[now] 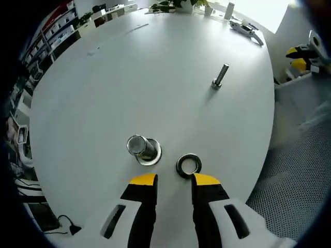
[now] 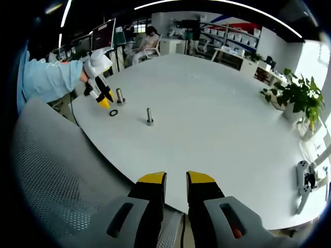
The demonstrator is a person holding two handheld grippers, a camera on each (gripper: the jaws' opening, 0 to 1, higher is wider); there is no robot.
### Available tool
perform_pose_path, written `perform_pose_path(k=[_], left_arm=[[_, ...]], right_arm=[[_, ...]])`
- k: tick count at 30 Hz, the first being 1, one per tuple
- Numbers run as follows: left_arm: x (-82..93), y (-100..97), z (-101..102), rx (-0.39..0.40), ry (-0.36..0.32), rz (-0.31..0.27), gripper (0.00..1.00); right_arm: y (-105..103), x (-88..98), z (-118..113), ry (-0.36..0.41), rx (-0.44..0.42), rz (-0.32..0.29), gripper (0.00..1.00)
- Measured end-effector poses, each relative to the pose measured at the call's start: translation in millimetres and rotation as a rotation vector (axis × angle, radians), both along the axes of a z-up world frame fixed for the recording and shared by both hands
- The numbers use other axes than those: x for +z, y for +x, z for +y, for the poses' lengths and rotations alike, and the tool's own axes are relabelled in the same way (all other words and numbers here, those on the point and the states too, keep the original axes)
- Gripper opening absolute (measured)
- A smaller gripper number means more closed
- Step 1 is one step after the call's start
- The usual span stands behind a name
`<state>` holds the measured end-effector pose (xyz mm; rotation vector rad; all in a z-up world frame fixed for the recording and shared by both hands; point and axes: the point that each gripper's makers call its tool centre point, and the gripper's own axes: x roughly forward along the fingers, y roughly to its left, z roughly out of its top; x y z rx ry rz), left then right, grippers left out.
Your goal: Place the washer onto the threaded stud by aligning its center hole with the stud, sliding it down to the base, and recovering from edge contact or off-axis alignment until the washer reaches the visible bottom stop.
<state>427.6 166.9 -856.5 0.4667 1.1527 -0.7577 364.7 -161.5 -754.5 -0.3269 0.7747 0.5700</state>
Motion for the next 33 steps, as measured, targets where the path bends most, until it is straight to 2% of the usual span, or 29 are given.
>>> perform_pose_path(k=[13,23,33], left_arm=[[-11.5,-12.1,-23,-0.097,0.005,0.008,0.26],[-19.9,-9.2,-22,-0.149,0.065,-0.022,0.26],[-18.7,-9.2,-24,-0.139,0.06,-0.023,0.24]], right_arm=[[1,0.3,0,0.004,-0.003,-0.001,0.18],[0,0.3,0,0.006,-0.001,-0.001,0.18],[1,0.3,0,0.006,-0.002,-0.001,0.18]])
